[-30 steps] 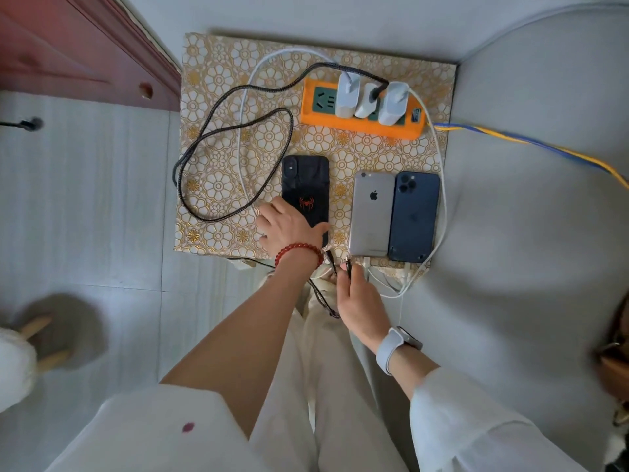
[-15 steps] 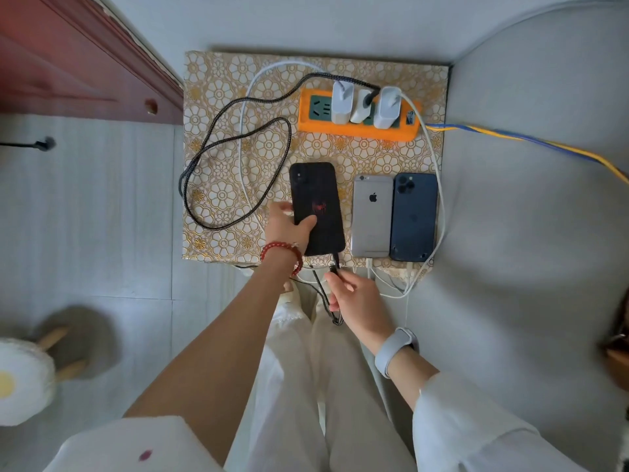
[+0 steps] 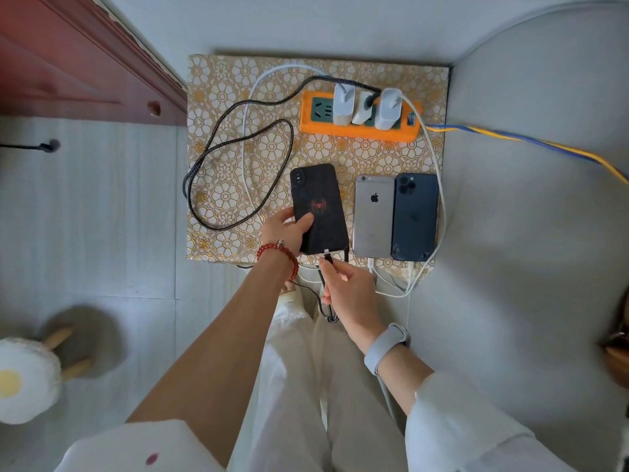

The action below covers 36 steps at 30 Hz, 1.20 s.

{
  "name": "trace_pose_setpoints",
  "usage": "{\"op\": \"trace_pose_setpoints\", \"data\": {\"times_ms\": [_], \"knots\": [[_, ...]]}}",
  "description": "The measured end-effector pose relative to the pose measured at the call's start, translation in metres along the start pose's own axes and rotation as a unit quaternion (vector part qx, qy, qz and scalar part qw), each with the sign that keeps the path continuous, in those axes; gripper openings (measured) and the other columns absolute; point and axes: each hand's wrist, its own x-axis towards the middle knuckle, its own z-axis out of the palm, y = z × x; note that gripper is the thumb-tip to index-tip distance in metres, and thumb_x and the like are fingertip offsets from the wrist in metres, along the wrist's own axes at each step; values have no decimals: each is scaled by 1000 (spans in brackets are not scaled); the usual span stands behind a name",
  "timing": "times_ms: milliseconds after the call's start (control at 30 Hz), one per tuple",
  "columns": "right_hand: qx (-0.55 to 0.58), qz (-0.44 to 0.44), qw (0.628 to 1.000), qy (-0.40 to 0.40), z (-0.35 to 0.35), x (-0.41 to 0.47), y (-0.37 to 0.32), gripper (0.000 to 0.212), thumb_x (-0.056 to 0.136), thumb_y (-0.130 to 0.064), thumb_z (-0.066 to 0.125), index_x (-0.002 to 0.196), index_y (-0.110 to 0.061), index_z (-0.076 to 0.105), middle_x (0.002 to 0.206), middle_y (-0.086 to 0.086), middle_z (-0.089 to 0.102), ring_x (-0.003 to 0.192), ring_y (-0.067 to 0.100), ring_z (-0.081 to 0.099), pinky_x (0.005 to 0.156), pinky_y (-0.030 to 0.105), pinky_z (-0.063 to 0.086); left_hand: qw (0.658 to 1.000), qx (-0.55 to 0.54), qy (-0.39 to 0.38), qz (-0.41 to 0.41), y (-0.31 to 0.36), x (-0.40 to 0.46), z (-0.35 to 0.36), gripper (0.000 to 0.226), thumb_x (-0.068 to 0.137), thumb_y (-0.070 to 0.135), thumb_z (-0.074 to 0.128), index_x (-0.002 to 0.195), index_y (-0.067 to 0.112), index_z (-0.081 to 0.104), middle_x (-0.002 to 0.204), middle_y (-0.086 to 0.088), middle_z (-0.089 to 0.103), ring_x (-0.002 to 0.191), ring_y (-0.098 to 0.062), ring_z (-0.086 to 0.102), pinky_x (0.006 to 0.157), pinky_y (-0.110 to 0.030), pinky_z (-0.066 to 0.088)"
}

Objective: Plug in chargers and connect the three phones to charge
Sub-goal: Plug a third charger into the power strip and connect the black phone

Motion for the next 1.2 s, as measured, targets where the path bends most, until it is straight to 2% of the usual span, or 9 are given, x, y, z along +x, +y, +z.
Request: {"op": "trace_pose_setpoints", "data": {"times_ms": [100, 267, 367, 433, 567, 700, 800, 1033, 1200], "knots": [[-16, 4, 1000, 2, 1, -1, 5, 41, 84, -27, 55, 45, -16, 49, 32, -7, 41, 38, 11, 38, 56, 34, 42, 1000, -15, -2, -7, 0, 0, 2, 31, 81, 6, 61, 111, 5, 56, 88, -14, 65, 93, -34, 64, 84, -50, 52], [-30, -12, 999, 3, -4, 3, 7, 37, 82, -33, 53, 57, -5, 49, 37, -3, 38, 49, 20, 36, 58, 42, 43, 1000, -24, -15, -11, 0, 2, 1, 28, 82, 5, 60, 110, 5, 55, 78, -7, 63, 83, -31, 63, 77, -46, 54], [-29, -17, 999, 2, -5, 5, 7, 39, 80, -33, 54, 57, -2, 47, 38, -3, 34, 48, 21, 33, 55, 41, 40, 999, -23, -18, -14, 0, 3, 0, 28, 82, 6, 60, 111, 6, 56, 78, -5, 64, 77, -26, 64, 70, -41, 56], [-32, -14, 999, -3, -5, 6, 8, 40, 80, -34, 54, 52, -7, 45, 35, -4, 34, 44, 19, 33, 54, 39, 39, 1000, -21, -17, -14, -2, 4, 0, 24, 82, 6, 60, 106, 9, 59, 76, -3, 64, 74, -23, 64, 72, -42, 56], [-53, -10, 999, -9, -3, 7, 6, 44, 81, -35, 54, 43, -18, 41, 34, -5, 36, 49, 23, 34, 57, 47, 45, 999, -31, -17, -18, -3, 5, 0, 17, 83, 4, 59, 90, 20, 59, 75, -2, 65, 76, -25, 64, 81, -48, 53], [-28, 11, 1000, -8, -2, 4, 2, 41, 81, -31, 54, 46, -11, 46, 33, -6, 40, 37, 11, 39, 54, 39, 45, 999, -32, -22, -13, -3, 5, 0, 16, 83, 4, 59, 90, 19, 60, 77, -4, 65, 86, -31, 65, 82, -49, 53], [7, 50, 999, 2, -1, 3, -3, 38, 81, -25, 55, 50, -4, 52, 32, -7, 43, 35, 6, 44, 53, 32, 51, 999, -37, -17, -13, -2, 1, 3, 19, 83, 4, 59, 100, 13, 60, 80, -6, 65, 90, -32, 64, 80, -46, 53], [23, 97, 995, 2, 0, 5, -16, 30, 81, -15, 55, 64, 10, 59, 32, -8, 43, 32, 6, 44, 56, 32, 52, 999, -11, -29, -7, -1, -2, 4, 27, 85, 6, 56, 111, 10, 58, 79, -1, 65, 76, -17, 63, 70, -39, 53], [61, 115, 992, -3, 6, 0, -16, 30, 83, -12, 56, 55, -3, 61, 36, -5, 44, 38, 11, 43, 49, 29, 48, 999, 38, -36, 11, -5, -1, -5, 27, 84, 7, 58, 110, 15, 59, 91, -8, 67, 90, -28, 64, 84, -50, 53]]}}
